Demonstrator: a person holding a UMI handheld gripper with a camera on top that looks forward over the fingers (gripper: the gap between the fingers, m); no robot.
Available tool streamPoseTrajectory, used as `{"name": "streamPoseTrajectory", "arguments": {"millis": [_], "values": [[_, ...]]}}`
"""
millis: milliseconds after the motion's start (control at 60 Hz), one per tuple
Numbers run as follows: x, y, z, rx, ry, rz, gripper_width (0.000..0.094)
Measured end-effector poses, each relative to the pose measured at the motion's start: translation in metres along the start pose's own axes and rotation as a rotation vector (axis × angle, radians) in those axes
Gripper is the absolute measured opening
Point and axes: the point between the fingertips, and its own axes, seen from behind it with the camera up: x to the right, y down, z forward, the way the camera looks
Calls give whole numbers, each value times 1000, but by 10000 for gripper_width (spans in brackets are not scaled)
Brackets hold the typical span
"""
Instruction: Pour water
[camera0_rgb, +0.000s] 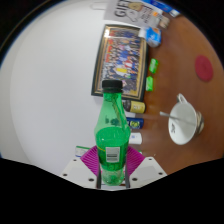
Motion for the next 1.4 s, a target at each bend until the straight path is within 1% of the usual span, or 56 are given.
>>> {"name": "streamPoseTrajectory", "arguments": {"millis": [83, 150, 250, 317, 417, 517, 617, 700, 900, 950, 1000, 1083, 1133, 1167, 1183, 1200, 1217, 1233, 1250, 1267, 1333, 1400], "values": [[-13, -39, -14, 43, 19, -241, 316], [-20, -77, -30, 85, 53, -427, 317], [-18, -131, -48, 146, 145, -706, 316], [0, -171, -62, 195, 213, -908, 315], [35, -216, -70, 209, 343, -1150, 316], [78, -246, -77, 195, 419, -1294, 316], [116, -258, -79, 182, 440, -1337, 315], [140, -263, -78, 148, 469, -1352, 315], [183, -251, -75, 87, 475, -1347, 323], [181, -251, -78, 109, 466, -1353, 325], [181, -251, -80, 112, 457, -1351, 362], [182, -249, -82, 119, 451, -1343, 460], [186, -250, -84, 111, 467, -1325, 512], [190, -250, -86, 91, 483, -1310, 615], [192, -249, -87, 81, 490, -1303, 700], [193, -248, -89, 72, 500, -1296, 736], [195, -248, -91, 65, 511, -1289, 871], [196, -248, -92, 57, 520, -1283, 857], [197, -248, -94, 50, 532, -1277, 823], [197, -247, -97, 46, 543, -1272, 817], [194, -246, -108, 34, 575, -1261, 865], [185, -238, -121, 16, 604, -1258, 852]]}}
